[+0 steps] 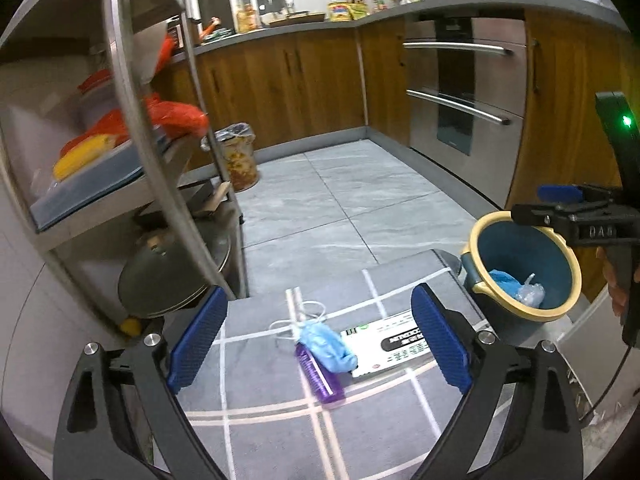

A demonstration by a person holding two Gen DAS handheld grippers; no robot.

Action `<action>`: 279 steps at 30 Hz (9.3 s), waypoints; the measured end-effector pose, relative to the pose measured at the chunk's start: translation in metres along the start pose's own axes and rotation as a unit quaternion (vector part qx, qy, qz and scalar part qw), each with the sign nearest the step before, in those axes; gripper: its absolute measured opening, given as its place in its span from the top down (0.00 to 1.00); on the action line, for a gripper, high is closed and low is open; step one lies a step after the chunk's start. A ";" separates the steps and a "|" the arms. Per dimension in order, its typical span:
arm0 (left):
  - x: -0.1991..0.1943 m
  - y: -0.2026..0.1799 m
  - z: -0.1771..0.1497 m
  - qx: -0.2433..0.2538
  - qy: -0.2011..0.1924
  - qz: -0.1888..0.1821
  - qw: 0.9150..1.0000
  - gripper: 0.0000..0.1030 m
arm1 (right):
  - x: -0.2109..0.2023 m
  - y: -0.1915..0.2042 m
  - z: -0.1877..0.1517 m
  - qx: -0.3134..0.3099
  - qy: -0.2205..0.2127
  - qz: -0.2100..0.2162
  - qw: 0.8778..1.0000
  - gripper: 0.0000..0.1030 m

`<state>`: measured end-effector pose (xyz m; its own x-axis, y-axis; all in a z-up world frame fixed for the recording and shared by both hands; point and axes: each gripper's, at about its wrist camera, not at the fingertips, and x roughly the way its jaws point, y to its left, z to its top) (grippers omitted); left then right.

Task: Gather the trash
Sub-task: 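Move both tools back toward the mask and spray bottle on the mat, then grasp the blue face mask with the right tool while the left tool grasps the purple spray bottle, then carry mask and spray bottle over the teal bin and open both tools, then move both tools back toward the COLTALIN medicine box on the mat, then grasp the white-green COLTALIN medicine box with the right tool and lift it, then carry the medicine box over the teal bin and open the right tool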

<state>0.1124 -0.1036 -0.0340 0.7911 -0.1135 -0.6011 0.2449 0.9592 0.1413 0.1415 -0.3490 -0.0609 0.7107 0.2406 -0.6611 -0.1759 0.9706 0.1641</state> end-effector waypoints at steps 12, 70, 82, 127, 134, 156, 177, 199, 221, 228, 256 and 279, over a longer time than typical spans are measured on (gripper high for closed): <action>0.009 0.034 -0.016 -0.015 0.010 0.006 1.000 0.11 | 0.033 0.040 -0.007 -0.041 0.030 0.007 0.999 0.11; 0.106 0.104 -0.072 -0.024 0.125 -0.009 0.992 0.10 | 0.187 0.156 -0.016 -0.072 0.212 0.123 0.967 0.92; 0.137 0.056 -0.081 -0.051 0.164 -0.030 0.985 0.12 | 0.165 0.107 0.013 -0.033 0.160 0.087 0.983 0.92; 0.067 -0.020 -0.048 -0.015 0.083 -0.065 0.994 0.69 | 0.046 0.042 0.000 -0.021 0.097 0.043 0.994 0.92; 0.053 -0.089 -0.022 0.017 0.057 -0.127 0.990 0.69 | 0.010 -0.043 -0.012 0.044 0.080 -0.020 0.996 0.92; 0.142 -0.281 0.002 0.153 0.107 -0.223 0.957 0.69 | 0.020 -0.216 -0.086 0.213 0.157 -0.133 0.955 0.92; 0.153 -0.271 0.000 0.130 0.107 -0.201 0.965 0.32 | 0.018 -0.211 -0.079 0.215 0.143 -0.123 0.958 0.44; 0.044 -0.065 -0.038 0.016 0.082 -0.079 0.993 0.14 | 0.030 -0.036 -0.017 0.010 0.093 0.014 0.996 0.17; 0.081 0.041 -0.086 -0.050 0.127 -0.046 0.990 0.14 | 0.140 0.086 -0.045 -0.263 0.214 0.117 0.933 0.15; 0.096 0.038 -0.090 -0.036 0.137 -0.054 0.988 0.14 | 0.170 0.107 -0.053 -0.310 0.243 0.151 0.907 0.12; 0.085 0.033 -0.088 -0.039 0.134 -0.050 0.989 0.14 | 0.145 0.113 -0.051 -0.288 0.222 0.113 0.925 0.26; 0.079 -0.081 -0.047 0.047 0.090 -0.128 0.987 0.14 | 0.046 -0.109 -0.045 0.019 0.150 -0.168 0.974 0.24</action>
<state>0.1287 -0.1783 -0.1302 0.5859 -0.2921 -0.7559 0.4807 0.8762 0.0340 0.1633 -0.4438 -0.1422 0.4914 -0.0969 -0.8655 0.0619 0.9952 -0.0762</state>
